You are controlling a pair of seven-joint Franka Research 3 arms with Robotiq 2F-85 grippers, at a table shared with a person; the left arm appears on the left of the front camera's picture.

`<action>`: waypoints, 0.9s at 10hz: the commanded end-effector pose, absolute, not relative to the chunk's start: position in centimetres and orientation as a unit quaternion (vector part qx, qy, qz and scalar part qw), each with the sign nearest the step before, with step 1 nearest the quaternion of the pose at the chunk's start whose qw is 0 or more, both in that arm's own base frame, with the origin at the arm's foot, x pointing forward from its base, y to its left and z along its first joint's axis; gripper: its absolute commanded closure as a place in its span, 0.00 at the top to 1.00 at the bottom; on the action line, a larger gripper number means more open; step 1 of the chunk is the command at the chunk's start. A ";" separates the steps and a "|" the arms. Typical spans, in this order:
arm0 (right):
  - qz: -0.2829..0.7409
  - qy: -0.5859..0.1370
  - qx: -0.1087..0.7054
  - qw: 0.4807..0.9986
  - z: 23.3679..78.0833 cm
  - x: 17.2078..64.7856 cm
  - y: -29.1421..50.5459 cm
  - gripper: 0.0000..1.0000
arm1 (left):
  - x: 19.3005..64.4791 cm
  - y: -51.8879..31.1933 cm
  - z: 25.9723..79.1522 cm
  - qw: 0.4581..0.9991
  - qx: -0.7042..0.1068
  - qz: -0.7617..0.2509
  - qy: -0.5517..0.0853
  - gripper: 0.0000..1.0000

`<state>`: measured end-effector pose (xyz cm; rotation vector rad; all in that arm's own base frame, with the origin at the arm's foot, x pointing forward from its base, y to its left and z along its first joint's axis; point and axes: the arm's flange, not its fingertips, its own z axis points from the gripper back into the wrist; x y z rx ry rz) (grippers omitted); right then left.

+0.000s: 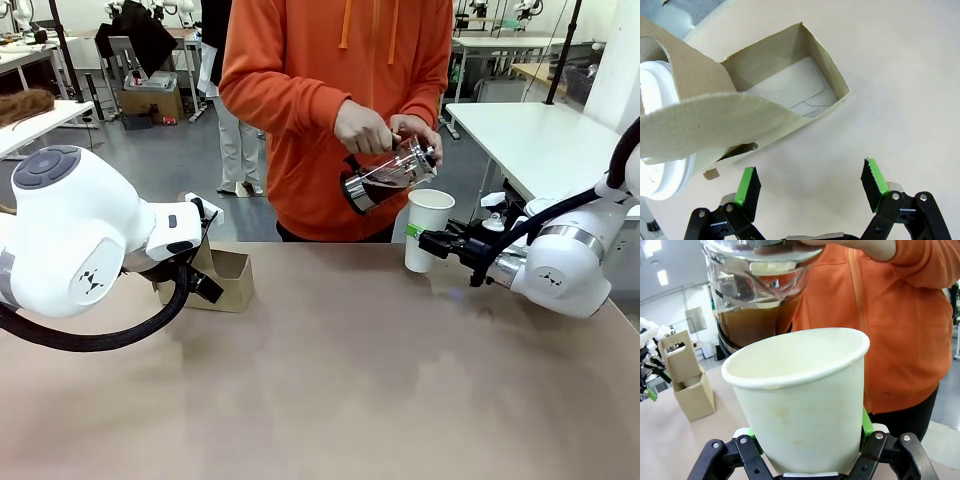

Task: Pour a drink into a cup and package it in a carrier.
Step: When a person places the Paper Cup Lid on the 600 ml Paper Cup , lift the 600 ml Paper Cup.

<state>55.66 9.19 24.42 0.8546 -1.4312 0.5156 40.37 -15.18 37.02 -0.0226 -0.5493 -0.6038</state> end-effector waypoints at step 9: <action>0.224 -0.627 0.376 0.644 24.5 55.6 9.3 0.80 | 40.4 -15.2 37.1 0.918 -0.012 -0.294 -0.267 1.00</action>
